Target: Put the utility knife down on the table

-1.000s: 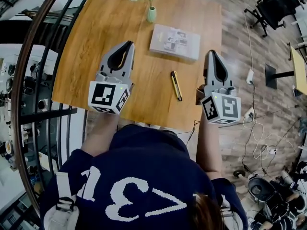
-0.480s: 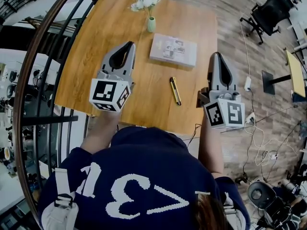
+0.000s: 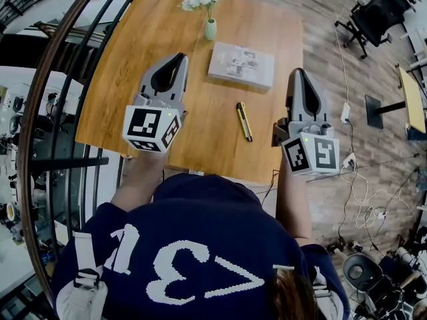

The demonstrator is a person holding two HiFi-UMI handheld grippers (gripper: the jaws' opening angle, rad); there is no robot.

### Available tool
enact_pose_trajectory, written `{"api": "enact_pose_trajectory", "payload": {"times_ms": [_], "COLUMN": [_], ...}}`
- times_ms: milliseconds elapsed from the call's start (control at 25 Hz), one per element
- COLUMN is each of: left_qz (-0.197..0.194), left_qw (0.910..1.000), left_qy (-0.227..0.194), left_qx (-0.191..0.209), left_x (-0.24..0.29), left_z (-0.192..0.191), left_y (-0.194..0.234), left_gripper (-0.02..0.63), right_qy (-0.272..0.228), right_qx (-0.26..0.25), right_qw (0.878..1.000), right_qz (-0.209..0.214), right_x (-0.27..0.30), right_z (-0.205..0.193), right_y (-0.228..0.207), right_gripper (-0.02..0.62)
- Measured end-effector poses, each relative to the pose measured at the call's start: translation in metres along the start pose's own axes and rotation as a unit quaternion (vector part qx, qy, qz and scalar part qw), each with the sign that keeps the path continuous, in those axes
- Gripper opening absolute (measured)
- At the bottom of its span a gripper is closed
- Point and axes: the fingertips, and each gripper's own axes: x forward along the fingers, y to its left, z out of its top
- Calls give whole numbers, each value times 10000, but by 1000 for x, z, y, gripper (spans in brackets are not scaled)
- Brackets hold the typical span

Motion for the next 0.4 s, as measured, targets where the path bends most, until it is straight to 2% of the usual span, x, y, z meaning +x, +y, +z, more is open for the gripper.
{"api": "enact_pose_trajectory", "payload": {"times_ms": [400], "left_qz": [-29], "left_qw": [10000], "left_qy": [14], "left_qx": [-27], "left_x": [0], "left_z": [2], "left_y": [2], "left_gripper": [28], "right_qy": [4], "right_qx": [65], "right_qw": [10000], "right_qz": [2], "right_x": [3], "right_z": [1], "right_y": [6], "right_gripper": [28]}}
